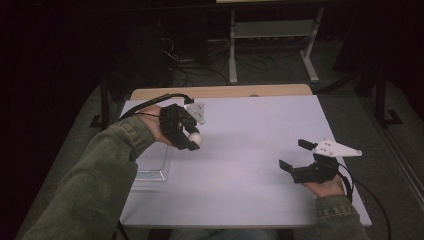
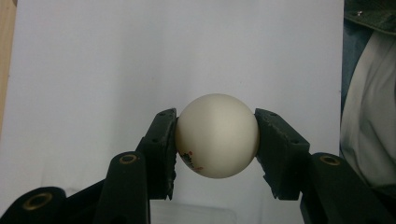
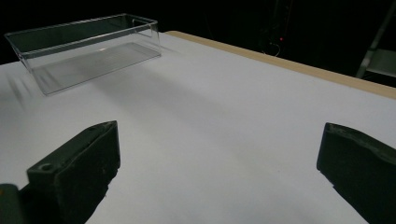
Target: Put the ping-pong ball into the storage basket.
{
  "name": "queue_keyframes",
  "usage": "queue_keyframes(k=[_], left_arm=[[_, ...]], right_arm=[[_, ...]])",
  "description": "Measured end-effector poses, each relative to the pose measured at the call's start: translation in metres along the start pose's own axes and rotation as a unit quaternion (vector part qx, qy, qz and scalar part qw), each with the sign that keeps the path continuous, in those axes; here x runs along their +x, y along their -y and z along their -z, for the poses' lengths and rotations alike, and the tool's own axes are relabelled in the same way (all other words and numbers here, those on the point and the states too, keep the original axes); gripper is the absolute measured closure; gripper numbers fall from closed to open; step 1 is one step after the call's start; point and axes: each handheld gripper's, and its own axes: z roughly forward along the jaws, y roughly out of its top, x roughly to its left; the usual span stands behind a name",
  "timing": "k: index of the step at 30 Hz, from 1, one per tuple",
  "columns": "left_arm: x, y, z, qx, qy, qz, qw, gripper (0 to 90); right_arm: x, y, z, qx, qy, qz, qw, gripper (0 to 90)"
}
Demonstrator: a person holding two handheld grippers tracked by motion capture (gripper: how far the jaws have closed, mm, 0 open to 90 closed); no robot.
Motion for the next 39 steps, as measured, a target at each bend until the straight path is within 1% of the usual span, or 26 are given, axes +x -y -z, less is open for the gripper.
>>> queue_keyframes(k=[6, 8, 11, 14, 17, 21, 23, 24, 26, 27, 28, 30, 33, 35, 39], left_arm=[[0.003, 0.004, 0.01, 0.015, -0.008, 0.0, 0.9999, 51.2], [0.004, 0.006, 0.012, 0.021, -0.006, 0.002, 0.9998, 51.2], [0.004, 0.006, 0.015, 0.033, -0.005, -0.001, 0.9994, 51.2], [0.005, 0.007, 0.02, 0.036, -0.009, -0.001, 0.9993, 51.2], [0.005, 0.008, 0.023, 0.041, -0.012, -0.004, 0.9991, 51.1], [0.004, 0.012, 0.026, 0.057, -0.009, -0.005, 0.9983, 51.2], [0.004, 0.014, 0.026, 0.065, -0.01, -0.004, 0.9978, 51.2], [0.005, 0.015, 0.027, 0.069, -0.012, -0.007, 0.9975, 51.2], [0.005, 0.016, 0.029, 0.07, -0.017, -0.005, 0.9974, 51.1], [0.004, 0.016, 0.03, 0.069, -0.016, -0.003, 0.9975, 51.1], [0.004, 0.017, 0.031, 0.07, -0.017, -0.006, 0.9974, 51.1], [0.005, 0.018, 0.034, 0.074, -0.016, -0.009, 0.9971, 51.2], [0.006, 0.02, 0.037, 0.082, -0.018, -0.005, 0.9964, 51.2], [0.007, 0.023, 0.039, 0.088, -0.019, -0.004, 0.9959, 51.2], [0.009, 0.03, 0.045, 0.091, -0.022, 0.001, 0.9957, 51.2]], right_arm=[[0.0, 0.0, 0.0, -0.001, -0.001, -0.005, 1.0, 0.0], [-0.001, 0.0, 0.0, -0.001, 0.0, -0.006, 1.0, 0.0], [-0.001, 0.0, 0.0, -0.001, -0.001, -0.005, 1.0, 0.0], [-0.001, 0.0, 0.0, -0.001, -0.002, -0.005, 1.0, 0.0], [-0.001, 0.0, 0.0, 0.0, -0.001, -0.006, 1.0, 0.0], [-0.001, 0.0, 0.0, -0.002, -0.002, -0.006, 1.0, 0.0], [-0.001, 0.0, 0.0, -0.001, -0.002, -0.005, 1.0, 0.0], [-0.001, 0.0, 0.0, -0.001, -0.002, -0.005, 1.0, 0.0], [-0.001, 0.0, 0.0, -0.001, -0.002, -0.005, 1.0, 0.0], [-0.001, 0.0, 0.001, -0.001, -0.001, -0.005, 1.0, 0.0], [-0.001, 0.0, 0.001, -0.002, -0.001, -0.005, 1.0, 0.0], [-0.001, 0.0, 0.001, -0.002, -0.001, -0.005, 1.0, 0.0], [-0.001, 0.0, 0.001, -0.001, -0.002, -0.004, 1.0, 0.0], [-0.001, 0.0, 0.001, -0.001, -0.002, -0.004, 1.0, 0.0], [-0.001, 0.0, 0.001, 0.0, -0.002, -0.005, 1.0, 0.0]])
